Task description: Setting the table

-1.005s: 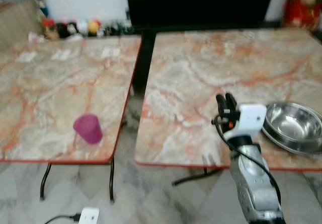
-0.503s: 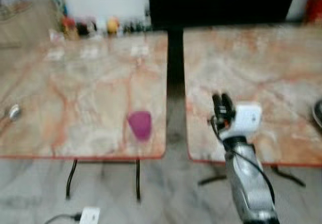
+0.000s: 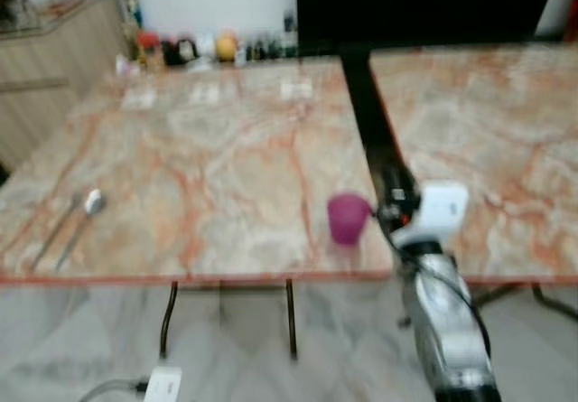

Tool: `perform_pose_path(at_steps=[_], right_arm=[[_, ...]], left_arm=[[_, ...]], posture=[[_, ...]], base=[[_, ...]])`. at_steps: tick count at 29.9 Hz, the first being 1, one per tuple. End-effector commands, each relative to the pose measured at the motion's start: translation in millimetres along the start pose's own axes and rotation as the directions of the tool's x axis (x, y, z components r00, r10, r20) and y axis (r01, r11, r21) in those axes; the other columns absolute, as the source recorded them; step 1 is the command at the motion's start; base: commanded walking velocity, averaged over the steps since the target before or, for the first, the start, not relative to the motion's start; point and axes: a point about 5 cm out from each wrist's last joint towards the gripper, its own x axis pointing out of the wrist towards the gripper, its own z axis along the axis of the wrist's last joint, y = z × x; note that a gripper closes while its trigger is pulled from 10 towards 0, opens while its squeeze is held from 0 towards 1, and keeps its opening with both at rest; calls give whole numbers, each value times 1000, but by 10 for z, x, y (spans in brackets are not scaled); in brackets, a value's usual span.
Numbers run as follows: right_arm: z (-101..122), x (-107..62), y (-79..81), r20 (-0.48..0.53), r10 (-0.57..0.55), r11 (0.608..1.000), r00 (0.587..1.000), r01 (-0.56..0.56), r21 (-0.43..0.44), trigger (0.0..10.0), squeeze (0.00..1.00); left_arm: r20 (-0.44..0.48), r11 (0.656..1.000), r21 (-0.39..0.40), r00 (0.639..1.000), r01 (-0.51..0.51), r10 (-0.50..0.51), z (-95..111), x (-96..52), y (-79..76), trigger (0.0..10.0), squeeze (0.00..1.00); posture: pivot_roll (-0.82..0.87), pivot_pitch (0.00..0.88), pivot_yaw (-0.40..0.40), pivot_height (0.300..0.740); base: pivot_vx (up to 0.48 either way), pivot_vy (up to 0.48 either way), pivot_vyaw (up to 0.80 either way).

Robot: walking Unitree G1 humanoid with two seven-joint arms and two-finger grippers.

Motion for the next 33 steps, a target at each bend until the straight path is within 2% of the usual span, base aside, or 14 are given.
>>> perform_pose_path(at_steps=[1, 6, 7, 14, 18, 26, 27, 28, 33], right_arm=[[46, 34, 72, 16, 12, 1000, 1000, -12, 7, 10000, 0], [34, 24, 47, 9, -1, 1000, 1000, 1, 12, 10000, 0], [15, 17, 23, -9, -16, 1000, 1000, 16, -7, 10000, 1000], [-5, 11, -52, -21, -58, 998, 998, 58, -13, 10000, 1000], [15, 65, -207, -35, -86, 995, 996, 84, -57, 10000, 1000], [48, 121, -326, -44, -111, 990, 993, 106, -93, 10000, 1000], [21, 125, -371, -74, -156, 987, 985, 152, -57, 10000, 0], [21, 125, -371, -74, -156, 987, 985, 152, -57, 10000, 0], [-106, 142, -438, -217, -249, 957, 944, 274, 95, 10000, 0]], left_arm=[[12, 1000, 18, 1000, -12, 12, 14, -1, 49, 10000, 0], [20, 1000, 12, 1000, -11, 10, 13, -4, 38, 10000, 0], [21, 1000, 13, 1000, -10, 9, 10, -6, 32, 10000, 0], [22, 1000, 10, 1000, -8, 8, 14, -4, 20, 10000, 0], [26, 1000, 8, 1000, -3, 3, 38, 4, 6, 10000, 0], [30, 1000, 7, 1000, -2, 1, 51, 7, -1, 10000, 0], [29, 1000, 7, 1000, -2, 2, 48, 6, 2, 10000, 0], [29, 1000, 7, 1000, -2, 2, 48, 6, 2, 10000, 0], [27, 1000, 10, 1000, -1, 1, 38, 3, 9, 10000, 0]], posture=[[-74, 5, 34, 732], [-75, 15, 34, 732], [-76, 20, 33, 732], [-76, 24, 31, 732], [-81, 27, 33, 732], [-76, 31, 32, 732], [-75, 33, 33, 732], [-75, 33, 33, 732], [-76, 36, 39, 732]], base=[[0, 0, 0], [0, 0, 0], [0, 0, 0], [0, 0, 0], [0, 0, 0], [0, 0, 0], [0, 0, 0], [0, 0, 0], [0, 0, 0]])
